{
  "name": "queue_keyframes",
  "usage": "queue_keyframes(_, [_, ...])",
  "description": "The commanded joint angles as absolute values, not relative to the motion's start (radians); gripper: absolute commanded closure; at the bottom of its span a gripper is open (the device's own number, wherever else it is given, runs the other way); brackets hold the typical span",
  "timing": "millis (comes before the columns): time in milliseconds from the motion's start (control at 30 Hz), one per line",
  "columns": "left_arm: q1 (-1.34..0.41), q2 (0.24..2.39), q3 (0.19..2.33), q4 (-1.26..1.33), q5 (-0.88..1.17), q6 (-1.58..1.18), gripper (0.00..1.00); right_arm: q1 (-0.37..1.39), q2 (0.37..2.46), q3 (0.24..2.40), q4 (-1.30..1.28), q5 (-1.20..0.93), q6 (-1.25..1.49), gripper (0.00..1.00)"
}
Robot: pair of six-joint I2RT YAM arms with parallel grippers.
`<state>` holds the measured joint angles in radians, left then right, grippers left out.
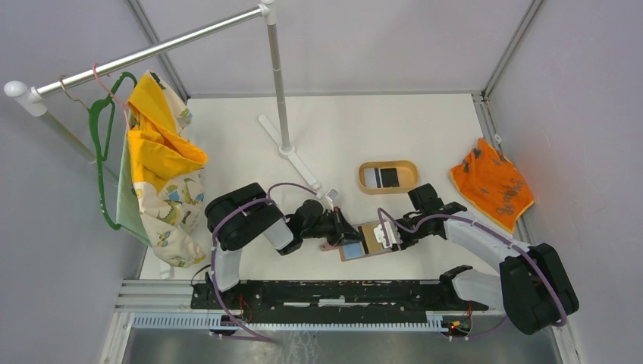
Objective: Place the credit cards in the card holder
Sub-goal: Insert the credit card into the card holder.
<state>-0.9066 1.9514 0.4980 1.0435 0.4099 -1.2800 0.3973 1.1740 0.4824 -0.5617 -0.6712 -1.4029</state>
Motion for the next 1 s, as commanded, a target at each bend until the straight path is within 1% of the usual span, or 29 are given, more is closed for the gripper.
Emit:
queue_keyframes(0, [-0.915, 1.98, 0.533, 0.989, 0.441, -1.263, 0.92, 0.401, 1.178, 0.509, -0.574, -0.672, -1.399, 0.58])
queue_keyframes(167, [-0.916, 1.991, 0.565, 0.95, 0.448, -1.241, 0.84, 0.403, 1.16, 0.522, -0.582, -0.697, -1.391, 0.55])
queue_keyframes(267, [-0.916, 1.995, 0.571, 0.941, 0.448, -1.235, 0.77, 0.403, 1.12, 0.557, -0.6, -0.707, -1.39, 0.53])
queue_keyframes(333, [-0.915, 1.989, 0.576, 0.923, 0.445, -1.223, 0.75, 0.403, 1.086, 0.579, -0.599, -0.723, -1.385, 0.53])
queue_keyframes(400, [-0.915, 1.985, 0.584, 0.903, 0.442, -1.209, 0.74, 0.412, 1.059, 0.599, -0.598, -0.791, -1.387, 0.52])
queue_keyframes(467, [-0.916, 1.983, 0.585, 0.9, 0.442, -1.204, 0.73, 0.46, 1.054, 0.615, -0.603, -0.84, -1.387, 0.54])
queue_keyframes(567, [-0.915, 1.978, 0.582, 0.902, 0.445, -1.194, 0.72, 0.576, 1.082, 0.635, -0.601, -0.867, -1.39, 0.63])
queue_keyframes(633, [-0.916, 1.974, 0.581, 0.898, 0.444, -1.186, 0.71, 0.65, 1.114, 0.647, -0.587, -0.858, -1.389, 0.75])
queue_keyframes(700, [-0.916, 1.975, 0.582, 0.901, 0.443, -1.183, 0.71, 0.717, 1.143, 0.654, -0.546, -0.829, -1.353, 0.85])
queue_keyframes(800, [-0.915, 1.982, 0.583, 0.915, 0.446, -1.185, 0.7, 0.834, 1.182, 0.642, -0.45, -0.684, -1.255, 0.9])
queue_keyframes(967, [-0.916, 1.986, 0.58, 0.927, 0.446, -1.186, 0.7, 0.946, 1.236, 0.623, -0.341, -0.443, -1.148, 0.93])
